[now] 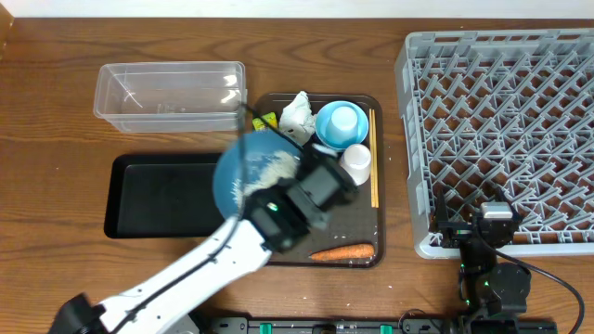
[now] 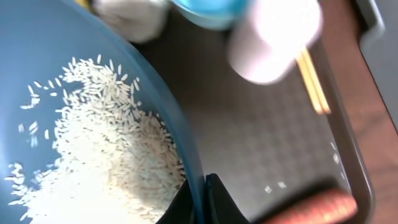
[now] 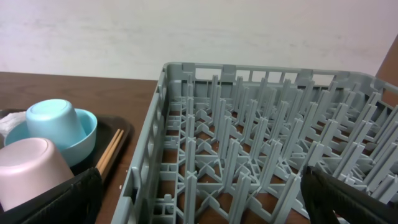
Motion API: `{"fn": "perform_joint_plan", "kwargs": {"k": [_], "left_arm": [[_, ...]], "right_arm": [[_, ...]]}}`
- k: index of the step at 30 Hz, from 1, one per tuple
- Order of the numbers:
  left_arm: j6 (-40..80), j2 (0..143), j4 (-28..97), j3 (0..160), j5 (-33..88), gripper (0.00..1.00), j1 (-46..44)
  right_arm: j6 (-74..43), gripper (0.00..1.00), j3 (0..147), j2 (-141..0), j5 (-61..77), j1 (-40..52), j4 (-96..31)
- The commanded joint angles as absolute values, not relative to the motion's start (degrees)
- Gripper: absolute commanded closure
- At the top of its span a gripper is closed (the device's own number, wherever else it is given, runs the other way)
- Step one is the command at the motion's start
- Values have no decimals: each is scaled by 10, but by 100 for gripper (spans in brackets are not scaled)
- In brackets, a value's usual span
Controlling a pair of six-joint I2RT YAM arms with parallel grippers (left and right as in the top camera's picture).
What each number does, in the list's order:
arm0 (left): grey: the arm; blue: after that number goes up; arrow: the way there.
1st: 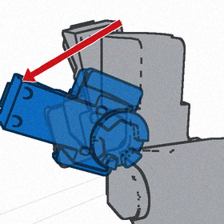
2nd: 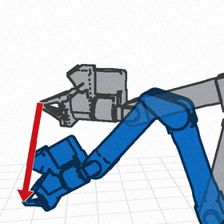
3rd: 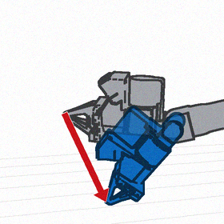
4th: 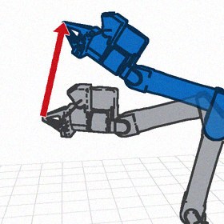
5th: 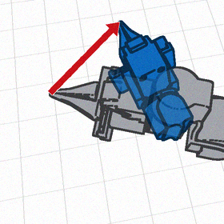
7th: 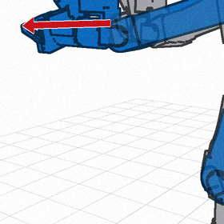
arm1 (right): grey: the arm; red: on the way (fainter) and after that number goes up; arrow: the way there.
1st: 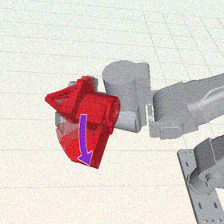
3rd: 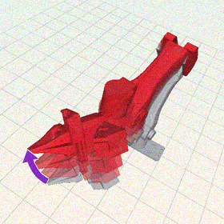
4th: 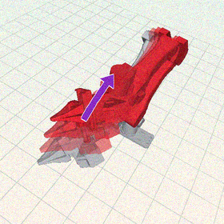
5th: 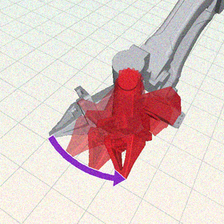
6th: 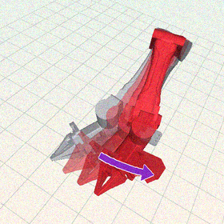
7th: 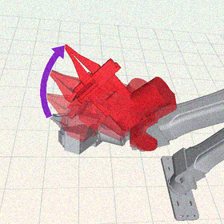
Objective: Sort waste into correct bins and load items into the dishwasher rack
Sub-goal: 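Lift the blue bowl and carry it over the black tray, then tilt the blue bowl to pour the rice onto the black tray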
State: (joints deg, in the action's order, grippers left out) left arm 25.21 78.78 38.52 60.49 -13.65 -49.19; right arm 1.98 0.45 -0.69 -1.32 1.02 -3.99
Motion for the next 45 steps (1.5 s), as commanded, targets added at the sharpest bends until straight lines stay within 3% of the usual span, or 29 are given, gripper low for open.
{"fn": "perform_joint_plan", "kwargs": {"k": [1, 16, 45], "left_arm": [[221, 764, 385, 625, -135, 94, -437], [217, 761, 321, 625, 70, 94, -210], [246, 731, 321, 625, 484, 94, 83]], "right_arm": [[24, 1, 3, -5, -17, 4, -41], [24, 1, 3, -5, -17, 4, -41], [24, 1, 3, -5, -17, 4, -41]]}}
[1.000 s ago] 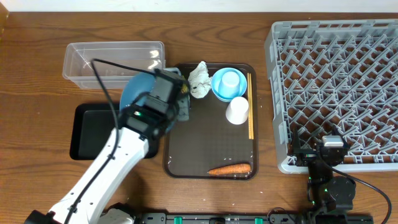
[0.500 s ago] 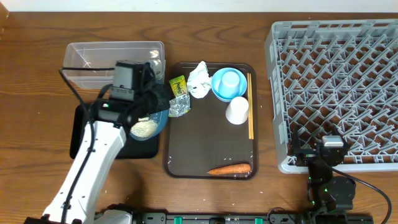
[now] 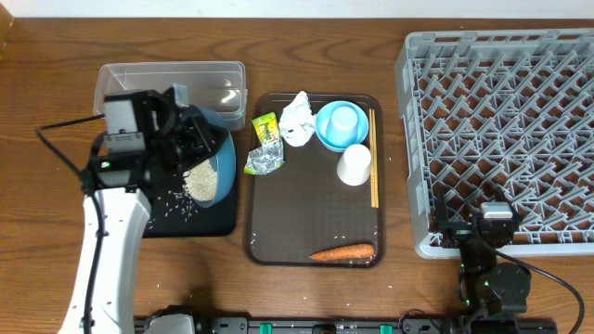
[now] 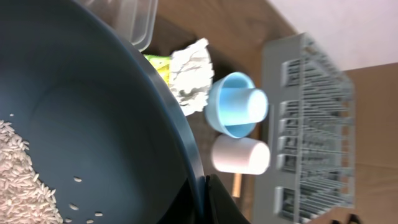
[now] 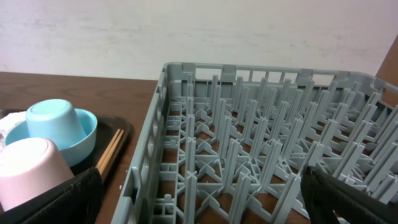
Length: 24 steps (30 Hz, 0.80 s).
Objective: Sort waste into correct bins and load items into the dishwasher rack
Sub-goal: 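Tilt the blue bowl to pour the rice onto the black tray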
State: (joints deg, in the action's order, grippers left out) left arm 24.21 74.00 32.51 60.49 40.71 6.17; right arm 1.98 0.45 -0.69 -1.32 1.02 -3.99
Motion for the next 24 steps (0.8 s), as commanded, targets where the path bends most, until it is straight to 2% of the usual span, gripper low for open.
{"fn": "perform_joint_plan", "kwargs": {"k": [1, 16, 24], "left_arm": [[246, 731, 321, 625, 501, 94, 91], [278, 731, 325, 617, 752, 94, 259], [254, 731, 375, 597, 817, 94, 370]], "right_arm": [[24, 1, 3, -5, -17, 4, -41], [24, 1, 3, -5, -17, 4, -41], [24, 1, 3, -5, -17, 4, -41]]}}
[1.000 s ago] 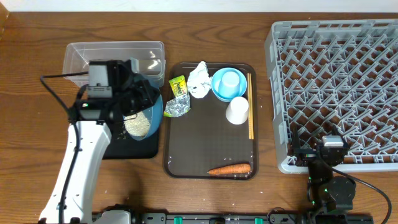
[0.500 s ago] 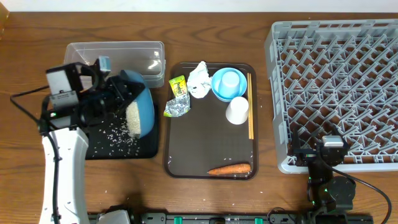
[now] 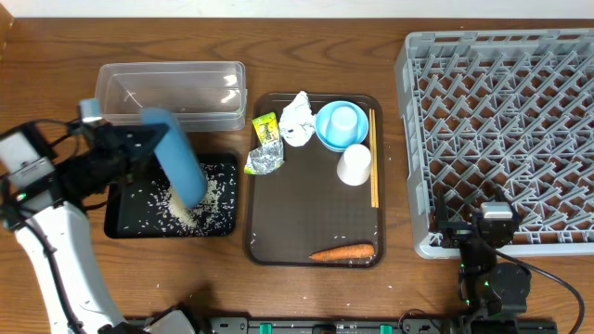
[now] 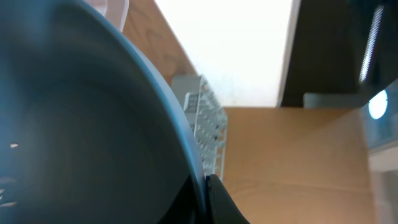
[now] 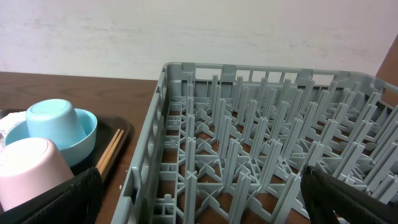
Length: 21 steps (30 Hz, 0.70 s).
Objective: Sort waste into correct bins and load items into the dishwasher rack
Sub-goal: 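Tilt the blue bowl to pour the rice onto the black tray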
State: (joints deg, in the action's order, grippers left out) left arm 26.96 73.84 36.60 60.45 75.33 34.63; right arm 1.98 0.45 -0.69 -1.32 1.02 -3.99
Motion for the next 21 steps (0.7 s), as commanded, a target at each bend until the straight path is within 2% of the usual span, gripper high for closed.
{"fn": "perform_joint_plan", "kwargs": {"k": [1, 8, 21], "left_arm": [[253, 731, 380, 594, 832, 94, 377], [231, 740, 396, 583, 896, 94, 386], [210, 751, 425, 583, 901, 94, 387]], "right_arm": [[24, 1, 3, -5, -17, 4, -41], [24, 1, 3, -5, -17, 4, -41], [24, 1, 3, -5, -17, 4, -41]]}}
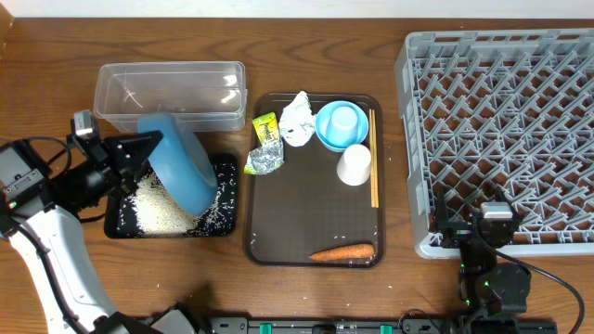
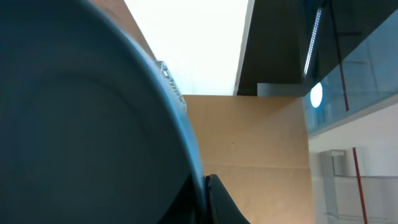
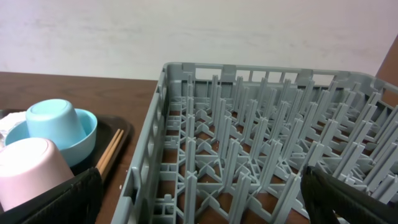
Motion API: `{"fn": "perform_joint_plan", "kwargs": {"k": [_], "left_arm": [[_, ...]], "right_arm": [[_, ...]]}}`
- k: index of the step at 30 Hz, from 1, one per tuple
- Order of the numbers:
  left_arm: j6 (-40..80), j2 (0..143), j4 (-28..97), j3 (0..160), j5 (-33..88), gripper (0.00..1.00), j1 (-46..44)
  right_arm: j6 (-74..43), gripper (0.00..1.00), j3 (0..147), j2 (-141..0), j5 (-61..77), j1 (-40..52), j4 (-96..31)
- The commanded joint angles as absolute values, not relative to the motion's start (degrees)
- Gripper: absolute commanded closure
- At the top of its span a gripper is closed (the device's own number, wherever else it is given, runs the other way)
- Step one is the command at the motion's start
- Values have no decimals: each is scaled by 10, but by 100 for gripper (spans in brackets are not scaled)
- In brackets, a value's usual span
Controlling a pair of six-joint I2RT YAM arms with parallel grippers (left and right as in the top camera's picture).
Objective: Sort waste into correct bins and load items into the dishwasher rack
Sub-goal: 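Tilt the blue bowl to pour the rice onto the black tray, then carry the blue bowl back and set it on the brown tray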
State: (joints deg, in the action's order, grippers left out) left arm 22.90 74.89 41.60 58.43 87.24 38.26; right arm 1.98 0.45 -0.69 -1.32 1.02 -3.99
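Note:
My left gripper (image 1: pixel 141 148) is shut on the rim of a dark blue bowl (image 1: pixel 182 173), which is tipped steeply on edge over the black bin (image 1: pixel 113 228). A heap of white rice (image 1: pixel 160 211) lies in that bin. In the left wrist view the blue bowl (image 2: pixel 87 124) fills the frame and the left gripper (image 2: pixel 203 190) pinches its rim. My right gripper (image 3: pixel 199 202) stands open at the front of the grey dishwasher rack (image 1: pixel 501 111), holding nothing.
A clear plastic bin (image 1: pixel 172 91) stands behind the black one. The brown tray (image 1: pixel 306 218) holds a crumpled napkin (image 1: pixel 297 118), a yellow-green wrapper (image 1: pixel 265 148), a light blue bowl with a cup in it (image 1: pixel 342 125), a pale cup (image 1: pixel 354 165), chopsticks (image 1: pixel 374 158) and a carrot (image 1: pixel 342 251).
More rice now lies heaped in the black bin, where only scattered grains lay before. The tipped bowl sits a little lower and to the right. The right arm has not moved.
My left gripper first held the bowl full of rice over the brown tray's left side. Then the bowl was over the black bin, tilted, with grains falling. Then it stood on edge there, and now the rice is in the bin.

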Motion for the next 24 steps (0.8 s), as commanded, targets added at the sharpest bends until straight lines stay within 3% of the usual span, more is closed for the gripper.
{"fn": "perform_joint_plan", "kwargs": {"k": [1, 4, 14, 19, 24], "left_arm": [[207, 750, 425, 583, 896, 94, 387], [190, 750, 431, 583, 830, 94, 387], [125, 703, 479, 583, 791, 94, 348], [151, 621, 480, 594, 679, 94, 258], [207, 541, 479, 594, 514, 94, 98]], "right_arm": [[24, 1, 3, -5, -17, 4, -41], [24, 1, 3, -5, -17, 4, -41], [24, 1, 3, -5, -17, 4, -41], [24, 1, 3, -5, -17, 4, -41], [24, 1, 3, -5, -17, 4, -41]]}}
